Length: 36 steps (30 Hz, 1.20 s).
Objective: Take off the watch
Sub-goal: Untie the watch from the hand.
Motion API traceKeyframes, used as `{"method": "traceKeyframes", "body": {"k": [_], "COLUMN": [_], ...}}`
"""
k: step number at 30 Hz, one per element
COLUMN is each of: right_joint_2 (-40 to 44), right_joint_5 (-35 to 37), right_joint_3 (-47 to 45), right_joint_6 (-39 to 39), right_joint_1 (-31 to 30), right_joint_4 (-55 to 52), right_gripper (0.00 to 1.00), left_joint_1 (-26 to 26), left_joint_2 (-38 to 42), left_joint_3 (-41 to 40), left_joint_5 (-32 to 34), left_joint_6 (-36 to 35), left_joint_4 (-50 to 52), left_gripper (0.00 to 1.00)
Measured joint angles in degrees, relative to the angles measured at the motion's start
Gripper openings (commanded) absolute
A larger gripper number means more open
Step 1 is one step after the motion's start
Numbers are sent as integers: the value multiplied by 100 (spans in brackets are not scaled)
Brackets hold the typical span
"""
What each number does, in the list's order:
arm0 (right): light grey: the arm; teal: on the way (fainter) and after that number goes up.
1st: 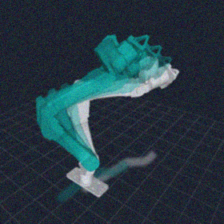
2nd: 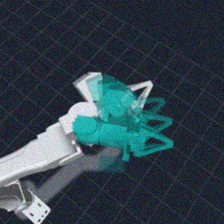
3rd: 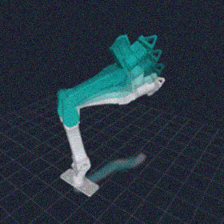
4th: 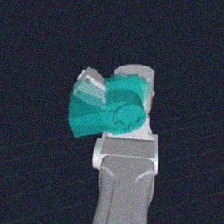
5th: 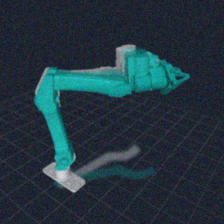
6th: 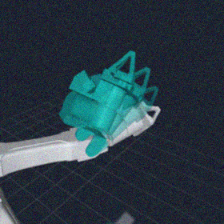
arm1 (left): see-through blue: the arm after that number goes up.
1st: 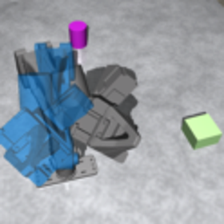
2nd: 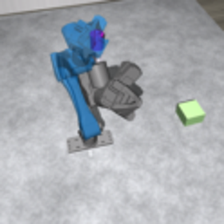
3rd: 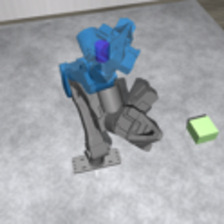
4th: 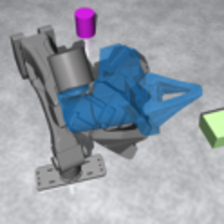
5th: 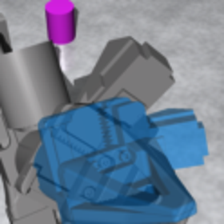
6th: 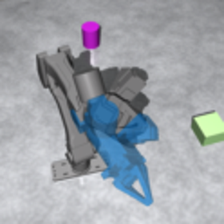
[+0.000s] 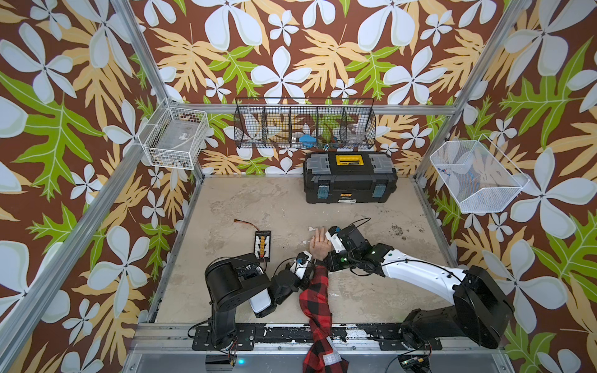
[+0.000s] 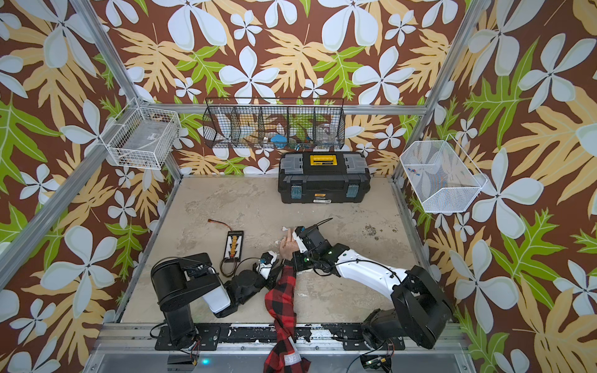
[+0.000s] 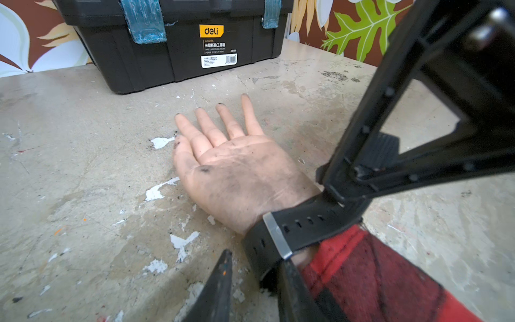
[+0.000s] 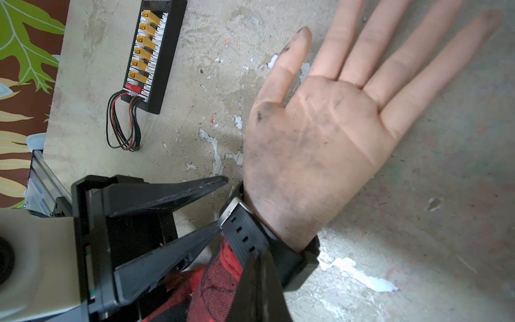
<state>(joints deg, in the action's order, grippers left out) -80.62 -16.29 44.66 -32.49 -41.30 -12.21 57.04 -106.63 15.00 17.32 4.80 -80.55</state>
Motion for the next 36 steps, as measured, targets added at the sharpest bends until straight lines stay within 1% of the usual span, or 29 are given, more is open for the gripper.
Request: {"method": "traceKeyframes", "body": {"k": [5,8,11,14,16,21,23,24,25,27,29,32,33,34,36], "right_joint_2": [17,26,50,59,63,70,70,74,81,98,120,131,144,162,203], "right_joint_5": [-2,-2,-2,-2,-2,2,2,2,-7,-7,-2,24,46,144,258], "right_joint_3": [-42,-57,-83,-107,-116,-120,-120,-120,-120,-120,-94,37,109,195,352], "right_joint_6": [17,22,33,33,35,35,37,37,37,39,59,142,173,212,299], "right_joint_1": [0,0,0,0,0,0,0,0,0,0,0,-15,-22,-22,-20], "right_joint_4": [22,39,59,81,85,81,79,79,79,52,-39,-481,-608,-719,-890], "right_gripper": [4,4,4,4,4,4,4,5,5,9,18,34,37,39,39], "left_joint_1": [0,0,0,0,0,0,0,0,0,0,0,-2,-2,-2,-2], "left_joint_2": [-170,-238,-286,-308,-330,-378,-378,-378,-372,-354,-319,-236,-188,-140,-59], "left_joint_3": [66,87,85,74,76,122,120,116,109,103,72,-15,-52,-92,-155], "left_joint_5": [74,74,74,83,105,39,-22,-33,-42,-63,-85,-81,-81,-79,-72], "left_joint_6": [-179,-190,-197,-212,-219,-337,-356,-356,-363,-428,-435,-435,-435,-435,-435], "left_joint_4": [-57,-120,-203,-275,-291,-345,-361,-369,-391,-391,-391,-391,-389,-389,-385], "left_gripper": [23,22,22,27,26,15,8,2,0,0,0,0,0,0,0]}}
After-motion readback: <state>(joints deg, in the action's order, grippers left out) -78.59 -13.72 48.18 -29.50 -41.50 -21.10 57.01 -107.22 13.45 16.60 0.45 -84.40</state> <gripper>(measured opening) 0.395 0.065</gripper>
